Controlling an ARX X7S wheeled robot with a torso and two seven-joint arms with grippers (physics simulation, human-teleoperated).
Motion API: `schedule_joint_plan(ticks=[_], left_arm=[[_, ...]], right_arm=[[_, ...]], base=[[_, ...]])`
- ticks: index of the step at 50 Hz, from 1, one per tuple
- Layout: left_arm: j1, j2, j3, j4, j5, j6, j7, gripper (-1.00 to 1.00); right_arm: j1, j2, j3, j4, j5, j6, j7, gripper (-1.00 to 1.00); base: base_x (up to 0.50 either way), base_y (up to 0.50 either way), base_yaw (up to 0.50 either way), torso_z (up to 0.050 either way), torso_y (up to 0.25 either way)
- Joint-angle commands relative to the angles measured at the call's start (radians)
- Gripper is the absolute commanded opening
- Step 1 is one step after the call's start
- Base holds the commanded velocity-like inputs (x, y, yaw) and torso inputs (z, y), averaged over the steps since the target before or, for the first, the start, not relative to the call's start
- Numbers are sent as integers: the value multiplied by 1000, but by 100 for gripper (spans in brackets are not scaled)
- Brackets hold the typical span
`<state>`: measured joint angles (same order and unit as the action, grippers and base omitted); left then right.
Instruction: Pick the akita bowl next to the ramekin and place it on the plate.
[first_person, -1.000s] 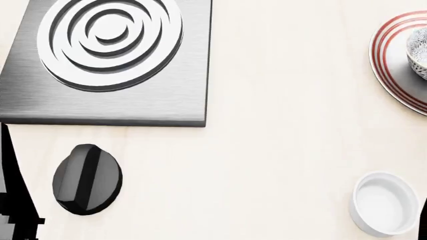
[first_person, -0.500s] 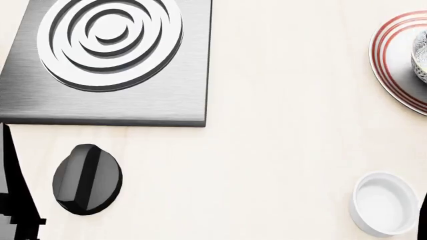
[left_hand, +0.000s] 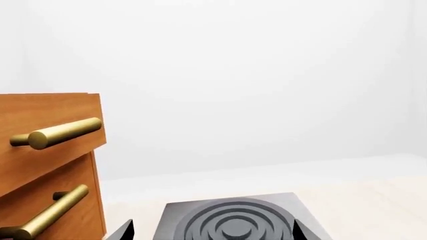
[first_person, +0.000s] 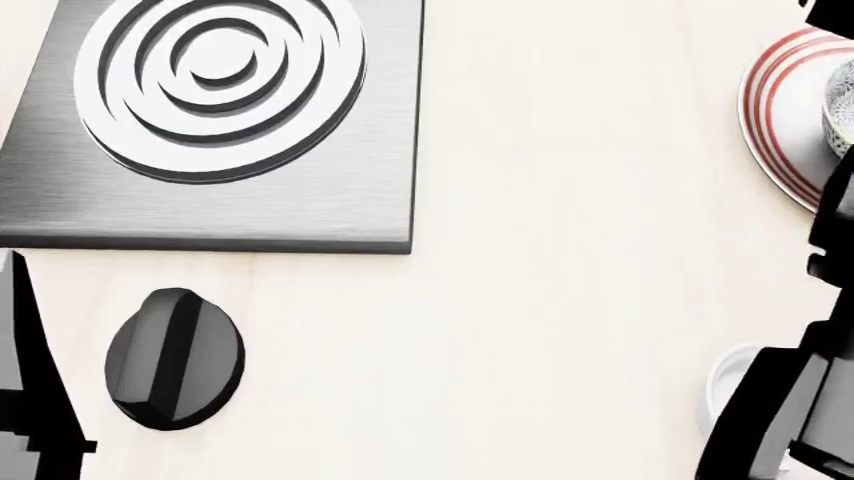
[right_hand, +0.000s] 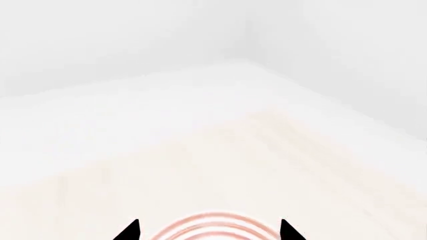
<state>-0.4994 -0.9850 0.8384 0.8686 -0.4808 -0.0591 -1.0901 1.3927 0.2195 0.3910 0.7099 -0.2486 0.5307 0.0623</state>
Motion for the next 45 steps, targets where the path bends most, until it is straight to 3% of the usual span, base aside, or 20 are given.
schedule_joint_plan(ticks=[1,24,45], left_arm=[[2,2,0,-3,1,1,3,100],[1,7,-1,-5,1,-4,5,100],[10,10,5,0,15,-8,6,100]], right_arm=[[-116,-54,-62,-231,-47,54,-45,100],[-397,-113,-190,-620,-101,55,-123,100],[-651,-120,-294,-850,-132,-65,-106,100]], base=[[0,0,0,0,0],[0,0,0,0,0],[0,0,0,0,0]])
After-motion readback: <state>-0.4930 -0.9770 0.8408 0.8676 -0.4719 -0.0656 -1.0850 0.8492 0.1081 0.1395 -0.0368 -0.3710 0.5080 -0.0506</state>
